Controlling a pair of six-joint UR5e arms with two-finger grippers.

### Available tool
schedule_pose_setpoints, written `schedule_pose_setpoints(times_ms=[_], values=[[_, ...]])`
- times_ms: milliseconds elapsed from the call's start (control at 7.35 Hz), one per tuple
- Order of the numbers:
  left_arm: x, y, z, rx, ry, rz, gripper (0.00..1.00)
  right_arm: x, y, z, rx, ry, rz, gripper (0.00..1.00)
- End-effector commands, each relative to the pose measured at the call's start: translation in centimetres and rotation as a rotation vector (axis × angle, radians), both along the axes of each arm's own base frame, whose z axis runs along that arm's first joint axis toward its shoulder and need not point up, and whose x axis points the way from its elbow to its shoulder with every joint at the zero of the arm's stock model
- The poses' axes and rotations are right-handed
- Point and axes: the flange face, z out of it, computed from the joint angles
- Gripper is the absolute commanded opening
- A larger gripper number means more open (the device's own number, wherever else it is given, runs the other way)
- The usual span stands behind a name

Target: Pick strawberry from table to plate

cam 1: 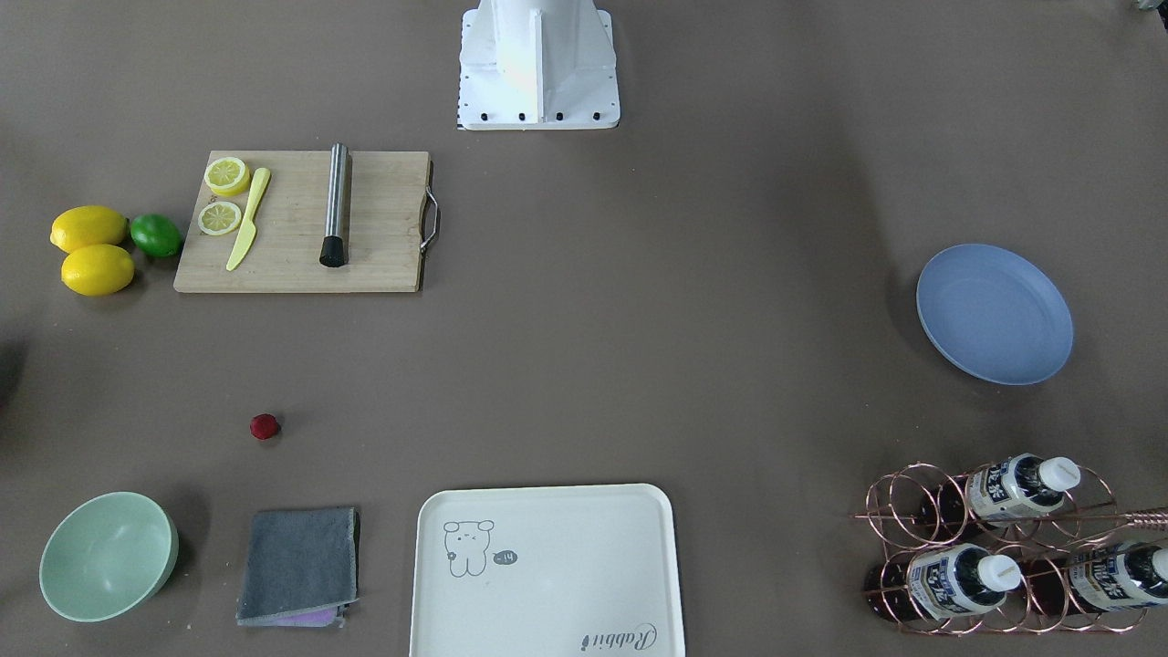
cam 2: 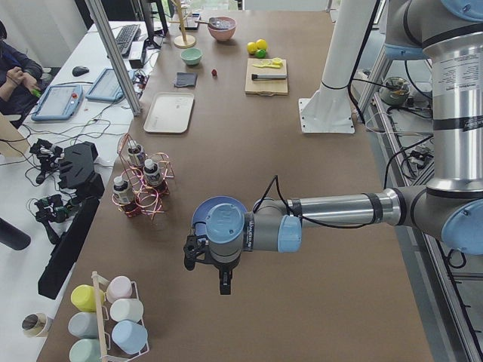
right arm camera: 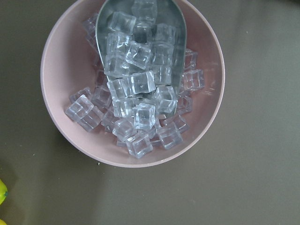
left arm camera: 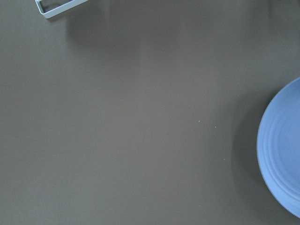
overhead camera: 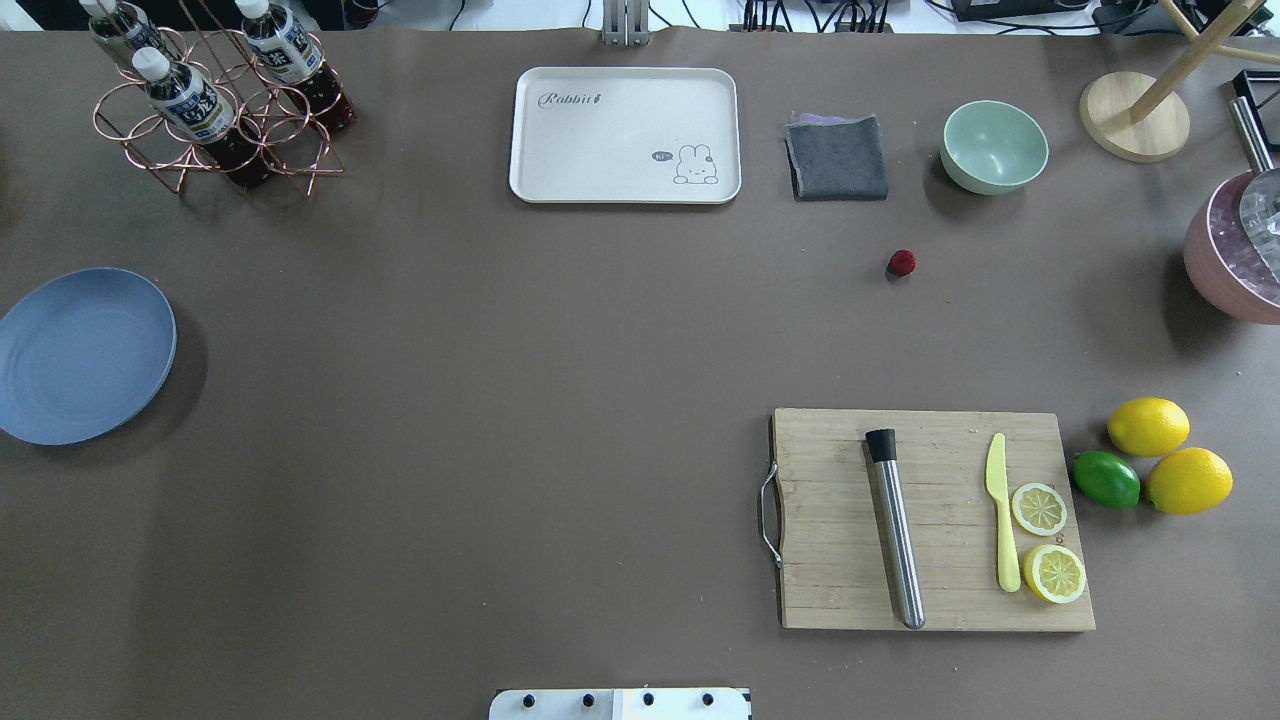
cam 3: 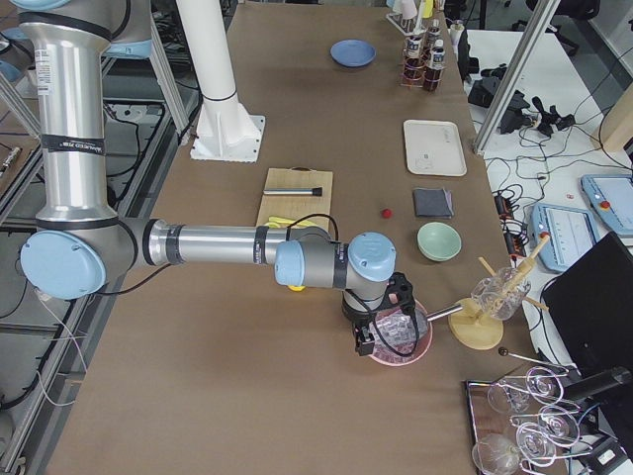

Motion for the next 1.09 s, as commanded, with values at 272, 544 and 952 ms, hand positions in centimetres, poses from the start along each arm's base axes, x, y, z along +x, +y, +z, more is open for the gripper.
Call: schedule_pose_setpoints(times_ms=[272,544,952], values=[[0.0,-0.5,-0.4,0.007,0.000,-0.002,0.98,0.0,0.0,0.1,-0.002,0.000,0.000,1.00],[0.1,-1.2,-1.8,0.041,0.006,0.004,0.98,-0.1,0.0,0.0,-0.001,-0.008,0.000,1.00],[0.2,-2.6,-2.0,0.110,0.008,-0.002,0.98,-0.3,0.3,0.2,-0.009,-0.041,0.001,1.00]])
